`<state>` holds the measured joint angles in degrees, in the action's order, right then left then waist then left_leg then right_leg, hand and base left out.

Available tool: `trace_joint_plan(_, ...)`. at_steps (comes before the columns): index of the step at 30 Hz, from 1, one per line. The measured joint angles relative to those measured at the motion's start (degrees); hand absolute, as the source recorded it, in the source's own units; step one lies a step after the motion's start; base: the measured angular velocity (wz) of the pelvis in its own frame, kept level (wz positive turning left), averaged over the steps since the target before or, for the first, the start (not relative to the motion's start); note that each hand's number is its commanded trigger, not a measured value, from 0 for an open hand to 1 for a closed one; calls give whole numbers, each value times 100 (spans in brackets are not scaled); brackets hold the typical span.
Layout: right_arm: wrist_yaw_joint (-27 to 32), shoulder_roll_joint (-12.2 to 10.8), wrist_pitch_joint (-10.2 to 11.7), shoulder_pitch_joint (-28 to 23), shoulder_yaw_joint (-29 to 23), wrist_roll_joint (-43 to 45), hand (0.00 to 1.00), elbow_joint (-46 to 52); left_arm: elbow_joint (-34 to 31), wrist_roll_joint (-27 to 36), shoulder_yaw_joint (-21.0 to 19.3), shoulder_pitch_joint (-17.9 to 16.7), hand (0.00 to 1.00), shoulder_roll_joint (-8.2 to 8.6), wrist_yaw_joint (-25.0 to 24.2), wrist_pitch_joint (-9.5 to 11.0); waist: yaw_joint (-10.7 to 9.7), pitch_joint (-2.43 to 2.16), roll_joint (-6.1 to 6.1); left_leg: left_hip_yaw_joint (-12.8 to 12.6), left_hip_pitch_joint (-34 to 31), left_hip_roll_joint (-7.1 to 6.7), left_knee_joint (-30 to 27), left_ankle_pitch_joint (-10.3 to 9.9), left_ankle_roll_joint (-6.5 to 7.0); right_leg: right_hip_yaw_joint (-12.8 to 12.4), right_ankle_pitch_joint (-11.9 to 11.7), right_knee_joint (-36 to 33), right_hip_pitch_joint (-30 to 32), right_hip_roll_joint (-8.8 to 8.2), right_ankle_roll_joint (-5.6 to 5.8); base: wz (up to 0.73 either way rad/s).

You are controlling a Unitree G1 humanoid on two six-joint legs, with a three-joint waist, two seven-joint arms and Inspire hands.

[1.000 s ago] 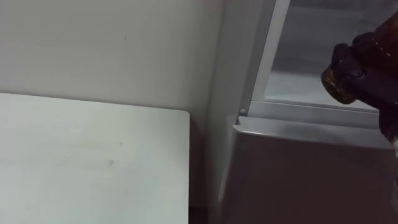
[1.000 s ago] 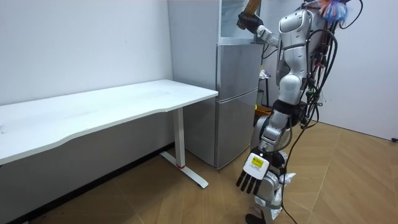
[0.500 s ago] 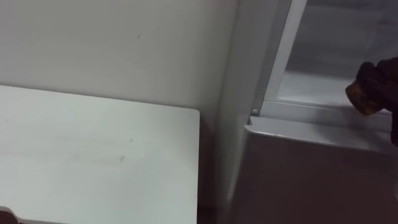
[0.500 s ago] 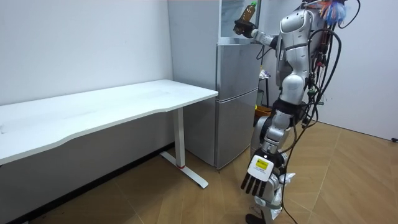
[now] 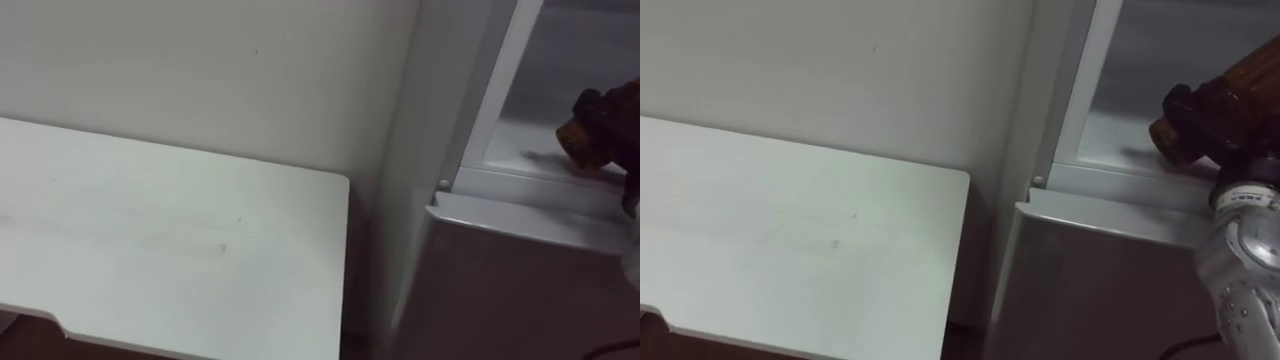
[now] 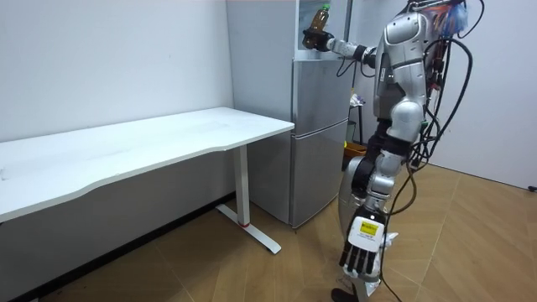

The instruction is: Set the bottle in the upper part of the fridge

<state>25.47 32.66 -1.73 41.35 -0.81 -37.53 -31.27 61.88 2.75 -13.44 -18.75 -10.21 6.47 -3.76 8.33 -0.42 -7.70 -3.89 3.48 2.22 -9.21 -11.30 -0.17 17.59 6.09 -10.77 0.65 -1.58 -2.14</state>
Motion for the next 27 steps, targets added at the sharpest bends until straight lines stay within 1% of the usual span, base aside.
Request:
trace_joint_plan(1,-8,12,-34,24,47,-3,100,-64,0,3,0,-4,0,-5,-2,-1,4,-4,-19,0,-1,-1,-3,0,0,-6,0,1,-2,-1,-1,0)
trace_joint_plan(3,-69,141,-109,51,210,25,100,-252,-9,0,-8,-5,0,-43,-54,-11,49,-22,-98,2,-10,-10,-23,1,-2,-6,3,0,-3,12,-6,0)
trace_joint_plan(6,-66,201,-171,134,306,177,100,-448,-42,-11,-7,-5,0,-63,-57,-77,125,-11,-155,17,-7,-9,-42,1,-3,4,3,5,-26,11,-8,2)
trace_joint_plan(9,-110,321,-203,186,461,218,100,-595,-60,-11,-4,-3,0,-96,-53,-112,142,-6,-160,99,0,-28,-51,2,-1,83,6,15,-78,0,-3,13)
trace_joint_plan(12,-135,359,-201,205,527,244,100,-628,-44,-9,-4,-3,0,-158,-42,-114,238,11,-155,117,-1,-30,-50,3,-1,118,18,15,-80,-17,-2,3)
trace_joint_plan(14,-332,360,-197,351,568,445,100,-820,14,-6,-8,-15,0,-205,-44,-118,271,35,-162,124,-10,-32,-51,2,-2,148,35,16,-78,-33,0,0)
trace_joint_plan(16,-468,364,-197,510,597,457,100,-1059,14,1,-9,-41,0,-238,-53,-123,270,44,-186,134,-31,-38,-51,4,-5,190,47,16,-70,-30,0,10)
trace_joint_plan(19,-734,437,-183,613,616,620,100,-1370,52,-5,-114,-74,0,-260,-109,-130,311,21,-255,220,-54,-51,-45,5,-5,265,73,5,-71,-28,6,15)
trace_joint_plan(21,-985,475,-188,788,653,1055,100,-1731,115,1,-162,-77,0,-295,-190,-191,348,34,-311,258,-68,-49,-46,5,-5,301,75,9,-71,-24,6,7)
trace_joint_plan(22,-1019,478,-189,836,684,1134,100,-1805,126,3,-161,-77,0,-309,-203,-219,373,36,-324,259,-66,-46,-48,5,-5,301,75,9,-71,-21,6,0)
trace_joint_plan(23,-1082,481,-188,953,772,1255,100,-1999,158,10,-160,-75,0,-331,-224,-271,415,48,-344,259,-63,-42,-53,4,-7,302,74,11,-73,-18,6,0)
trace_joint_plan(24,-1154,482,-190,1087,850,1312,100,-2215,172,10,-158,-71,0,-330,-236,-332,446,45,-350,261,-49,-43,-53,3,-6,307,74,10,-88,-21,7,0)
trace_joint_plan(27,-1246,481,-205,1216,911,1329,100,-2427,175,7,-158,-69,0,-342,-272,-380,535,49,-344,269,-29,-46,-27,1,-5,315,73,2,-106,-30,8,0)
